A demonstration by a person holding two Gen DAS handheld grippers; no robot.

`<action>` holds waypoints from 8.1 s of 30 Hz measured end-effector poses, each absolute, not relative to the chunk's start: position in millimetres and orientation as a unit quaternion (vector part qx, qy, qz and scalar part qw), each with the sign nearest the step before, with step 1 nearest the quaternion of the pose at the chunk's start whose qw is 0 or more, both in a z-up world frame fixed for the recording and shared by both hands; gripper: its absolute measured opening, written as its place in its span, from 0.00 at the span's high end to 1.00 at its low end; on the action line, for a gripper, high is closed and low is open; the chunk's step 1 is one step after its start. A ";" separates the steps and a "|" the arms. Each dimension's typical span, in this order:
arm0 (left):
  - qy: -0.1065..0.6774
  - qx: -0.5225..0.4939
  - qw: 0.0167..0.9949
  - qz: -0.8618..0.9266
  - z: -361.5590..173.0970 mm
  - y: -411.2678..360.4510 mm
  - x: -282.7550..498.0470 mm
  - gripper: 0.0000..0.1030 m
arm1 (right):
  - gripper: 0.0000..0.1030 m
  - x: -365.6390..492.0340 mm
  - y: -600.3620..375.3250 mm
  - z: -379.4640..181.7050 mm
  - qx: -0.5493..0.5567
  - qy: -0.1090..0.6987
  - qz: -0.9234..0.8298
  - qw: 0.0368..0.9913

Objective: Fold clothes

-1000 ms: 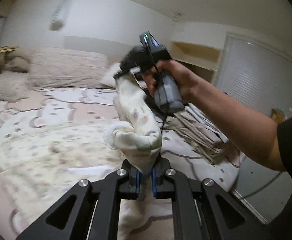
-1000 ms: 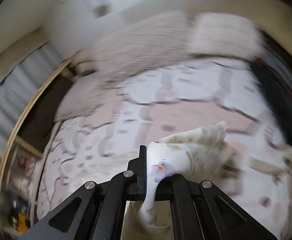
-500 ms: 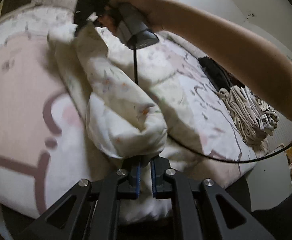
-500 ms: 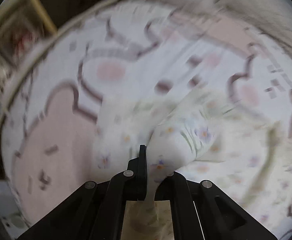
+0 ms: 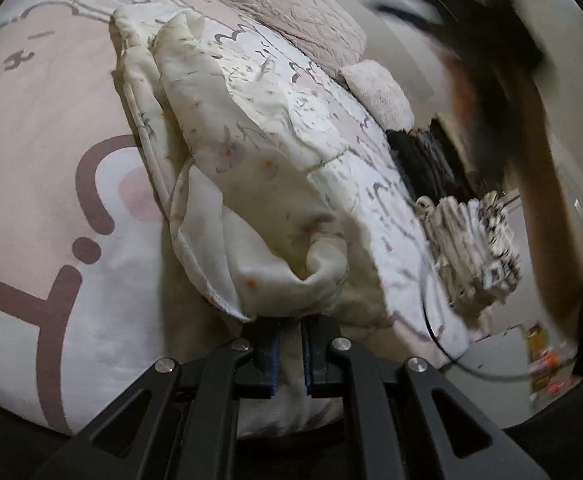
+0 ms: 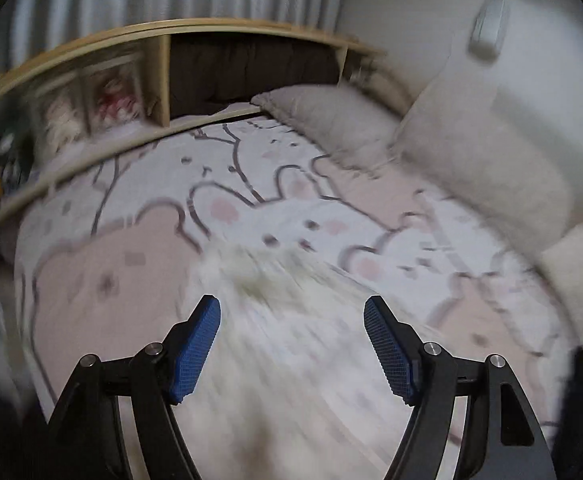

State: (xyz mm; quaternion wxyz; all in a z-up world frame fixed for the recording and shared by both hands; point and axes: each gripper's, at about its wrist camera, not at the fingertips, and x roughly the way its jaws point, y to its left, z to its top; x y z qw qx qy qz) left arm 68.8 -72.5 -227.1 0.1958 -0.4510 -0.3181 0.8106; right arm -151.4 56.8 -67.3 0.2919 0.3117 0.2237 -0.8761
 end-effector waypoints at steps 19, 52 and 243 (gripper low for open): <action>-0.478 -0.386 0.257 0.746 -188.7 -81.1 51.6 0.91 | 0.28 41.7 61.3 -206.6 0.230 0.395 -0.869 0.188; -0.365 -0.553 0.197 0.723 -241.4 -63.4 55.5 0.69 | 0.97 52.1 105.8 -260.3 0.182 0.589 -0.777 0.124; 0.521 -0.169 0.215 0.809 -236.8 43.2 114.0 0.33 | 0.90 -1.5 109.3 -161.8 0.347 0.353 -0.785 0.372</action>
